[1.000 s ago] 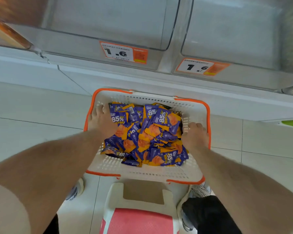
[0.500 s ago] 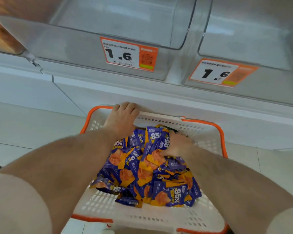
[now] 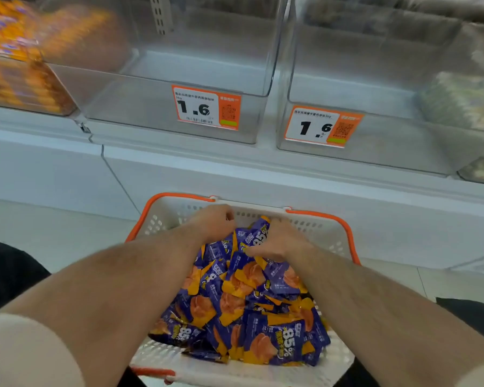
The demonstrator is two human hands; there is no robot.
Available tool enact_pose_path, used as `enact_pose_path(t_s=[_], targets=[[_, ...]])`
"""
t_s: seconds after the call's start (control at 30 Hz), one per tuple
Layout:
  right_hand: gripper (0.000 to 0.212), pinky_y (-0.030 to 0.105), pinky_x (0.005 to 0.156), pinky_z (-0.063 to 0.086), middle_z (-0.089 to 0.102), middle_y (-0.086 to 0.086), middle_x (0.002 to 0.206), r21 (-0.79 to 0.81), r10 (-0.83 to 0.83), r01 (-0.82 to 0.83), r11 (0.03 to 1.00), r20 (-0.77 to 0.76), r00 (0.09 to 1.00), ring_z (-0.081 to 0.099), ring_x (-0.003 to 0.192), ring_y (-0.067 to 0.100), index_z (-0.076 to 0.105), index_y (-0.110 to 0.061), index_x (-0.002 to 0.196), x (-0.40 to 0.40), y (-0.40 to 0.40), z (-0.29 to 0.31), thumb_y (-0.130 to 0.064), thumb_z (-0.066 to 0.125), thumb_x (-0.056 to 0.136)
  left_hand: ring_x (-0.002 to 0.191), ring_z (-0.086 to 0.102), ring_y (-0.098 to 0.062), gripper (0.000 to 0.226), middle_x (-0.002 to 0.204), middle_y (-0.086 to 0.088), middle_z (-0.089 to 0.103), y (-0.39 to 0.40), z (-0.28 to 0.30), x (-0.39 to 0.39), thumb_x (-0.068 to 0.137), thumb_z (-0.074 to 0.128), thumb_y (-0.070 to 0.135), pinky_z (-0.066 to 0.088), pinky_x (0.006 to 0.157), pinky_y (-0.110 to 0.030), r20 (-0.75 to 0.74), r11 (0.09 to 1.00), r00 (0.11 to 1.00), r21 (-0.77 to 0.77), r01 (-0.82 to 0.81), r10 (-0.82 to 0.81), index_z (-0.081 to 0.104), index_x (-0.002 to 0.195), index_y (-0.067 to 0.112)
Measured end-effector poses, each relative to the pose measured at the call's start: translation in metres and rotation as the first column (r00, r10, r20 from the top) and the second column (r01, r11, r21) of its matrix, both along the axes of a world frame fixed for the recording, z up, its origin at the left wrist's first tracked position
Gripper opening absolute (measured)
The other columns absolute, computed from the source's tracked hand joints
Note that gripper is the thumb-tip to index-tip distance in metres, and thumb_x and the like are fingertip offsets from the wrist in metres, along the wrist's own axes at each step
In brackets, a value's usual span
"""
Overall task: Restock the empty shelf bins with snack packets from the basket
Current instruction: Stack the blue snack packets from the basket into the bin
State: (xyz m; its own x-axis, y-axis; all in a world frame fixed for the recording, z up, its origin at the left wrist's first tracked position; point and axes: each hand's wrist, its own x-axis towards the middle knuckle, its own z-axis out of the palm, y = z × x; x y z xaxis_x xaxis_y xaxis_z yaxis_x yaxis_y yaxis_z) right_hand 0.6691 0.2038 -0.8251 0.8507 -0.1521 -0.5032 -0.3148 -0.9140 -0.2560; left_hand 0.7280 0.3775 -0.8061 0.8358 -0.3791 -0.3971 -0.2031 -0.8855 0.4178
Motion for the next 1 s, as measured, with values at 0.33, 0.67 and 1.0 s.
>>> enact_pose_path(t_s=[0.33, 0.67, 1.0], targets=[[0.079, 0.032, 0.082, 0.046, 0.050, -0.001, 0.106, 0.219, -0.180, 0.120, 0.968, 0.276, 0.944, 0.052, 0.106, 0.020, 0.052, -0.023, 0.109, -0.015, 0.006, 0.087, -0.069, 0.079, 0.051, 0.063, 0.064, -0.018, 0.008, 0.077, -0.009, 0.066, -0.011, 0.063, -0.030, 0.094, 0.060, 0.016, 0.055, 0.060, -0.029, -0.257, 0.773, 0.944, -0.549, -0.318, 0.206, 0.064, 0.091, 0.010], [0.010, 0.033, 0.071, 0.057, 0.072, 0.000, 0.074, 0.485, -0.328, 0.120, 0.866, 0.371, 0.869, 0.069, 0.074, 0.019, 0.066, -0.017, 0.077, -0.030, -0.003, 0.155, -0.022, 0.074, 0.079, 0.062, 0.056, -0.011, 0.007, 0.076, -0.002, 0.067, 0.008, 0.131, -0.037, 0.097, 0.057, 0.019, 0.043, 0.057, -0.023, 0.036, 0.693, 0.977, -0.710, -0.123, 0.211, 0.063, 0.093, 0.019], [0.008, 0.014, 0.053, 0.050, 0.070, -0.002, 0.078, 0.669, -0.492, 0.134, 0.731, 0.380, 0.783, 0.064, 0.060, 0.000, 0.069, -0.016, 0.087, -0.044, -0.015, 0.209, -0.010, 0.073, 0.083, 0.083, 0.065, -0.016, 0.014, 0.088, 0.001, 0.067, -0.028, 0.179, -0.035, 0.096, 0.057, 0.016, 0.053, 0.072, -0.033, 0.156, 0.589, 0.959, -0.808, -0.014, 0.237, 0.058, 0.091, 0.028]])
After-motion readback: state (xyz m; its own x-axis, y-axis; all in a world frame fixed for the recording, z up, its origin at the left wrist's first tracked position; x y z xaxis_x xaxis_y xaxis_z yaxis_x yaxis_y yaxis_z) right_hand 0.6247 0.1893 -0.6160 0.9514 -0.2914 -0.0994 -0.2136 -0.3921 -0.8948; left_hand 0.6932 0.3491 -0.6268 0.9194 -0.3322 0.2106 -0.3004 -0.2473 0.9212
